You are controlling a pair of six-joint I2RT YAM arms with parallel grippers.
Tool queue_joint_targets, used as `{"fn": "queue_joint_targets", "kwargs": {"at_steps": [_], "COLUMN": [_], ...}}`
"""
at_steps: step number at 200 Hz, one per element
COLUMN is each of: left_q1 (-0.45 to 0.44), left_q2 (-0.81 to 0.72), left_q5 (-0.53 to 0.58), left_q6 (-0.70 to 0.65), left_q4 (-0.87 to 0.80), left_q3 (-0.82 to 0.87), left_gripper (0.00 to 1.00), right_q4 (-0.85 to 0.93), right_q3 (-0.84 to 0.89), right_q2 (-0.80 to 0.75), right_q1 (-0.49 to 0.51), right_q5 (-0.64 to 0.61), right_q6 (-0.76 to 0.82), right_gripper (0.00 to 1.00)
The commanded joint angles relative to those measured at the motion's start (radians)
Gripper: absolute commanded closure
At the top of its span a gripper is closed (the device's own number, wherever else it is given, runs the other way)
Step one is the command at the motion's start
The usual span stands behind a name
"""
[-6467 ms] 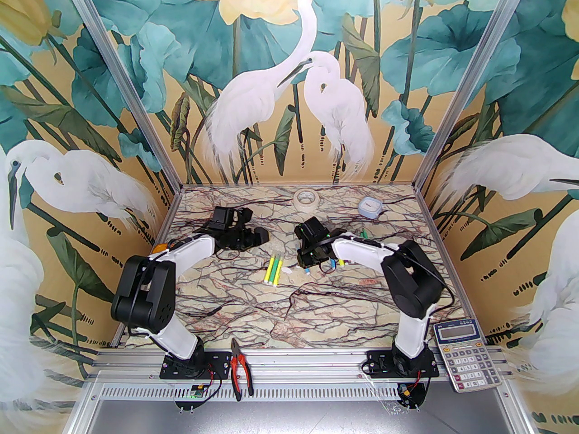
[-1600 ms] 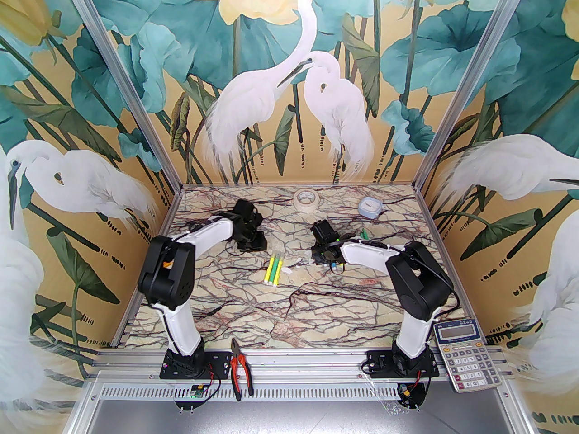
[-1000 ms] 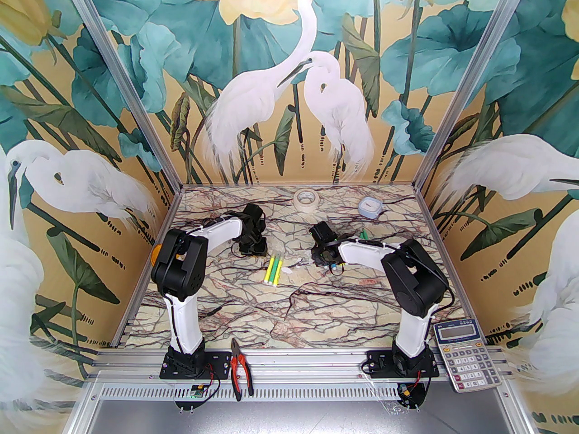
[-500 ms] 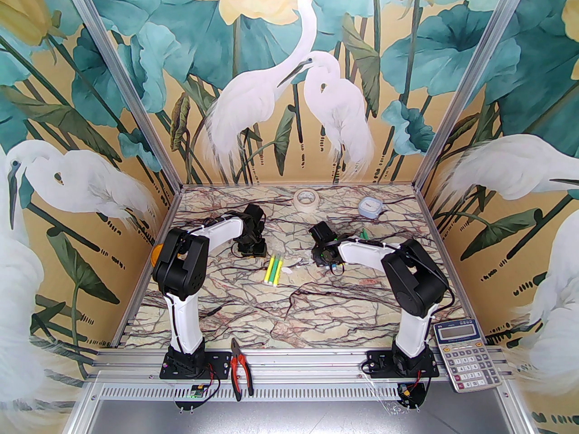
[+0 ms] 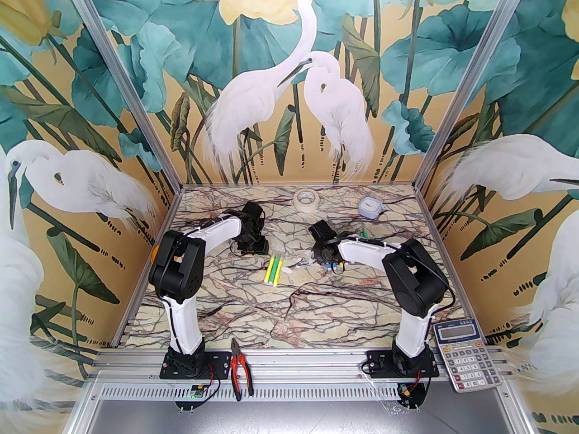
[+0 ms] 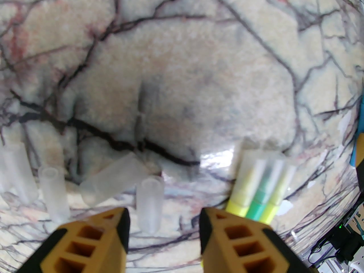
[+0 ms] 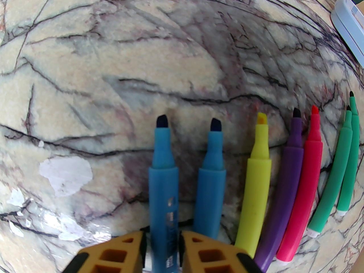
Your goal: Open the pen caps
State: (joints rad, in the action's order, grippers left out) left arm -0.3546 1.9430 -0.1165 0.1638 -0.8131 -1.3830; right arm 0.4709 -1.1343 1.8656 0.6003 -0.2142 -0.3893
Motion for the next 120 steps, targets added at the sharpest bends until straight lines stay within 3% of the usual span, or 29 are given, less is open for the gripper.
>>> {"fn": "queue_joint_targets", "kwargs": {"at_steps": [1,73,120], "left_q1": [-0.004,-0.005,-0.007], "left_q2": [-0.052,-0.158,-0.160], "left_q5": [-0.043,-0.299,-0.340], "left_q6": [-0.007,-0.031,-0.010], "left_q4": [0.015,0.104,0.166], "left_q3": [0.020,0.147,0.227], "left_gripper": [0.54,0.54,0.55], "right_q4": [0.015,-0.017,-0.035], "right_q3": [-0.025,-0.032,-0.039], "right_q2": [-0.047,-0.068,-0.065], "right_q1": [0.004,0.031,0.069], "right_q5": [-0.016,0.027,0.089], "right_q6": [0.007,0.023,0.020], "right_gripper": [0.72,0.66,0.63]}}
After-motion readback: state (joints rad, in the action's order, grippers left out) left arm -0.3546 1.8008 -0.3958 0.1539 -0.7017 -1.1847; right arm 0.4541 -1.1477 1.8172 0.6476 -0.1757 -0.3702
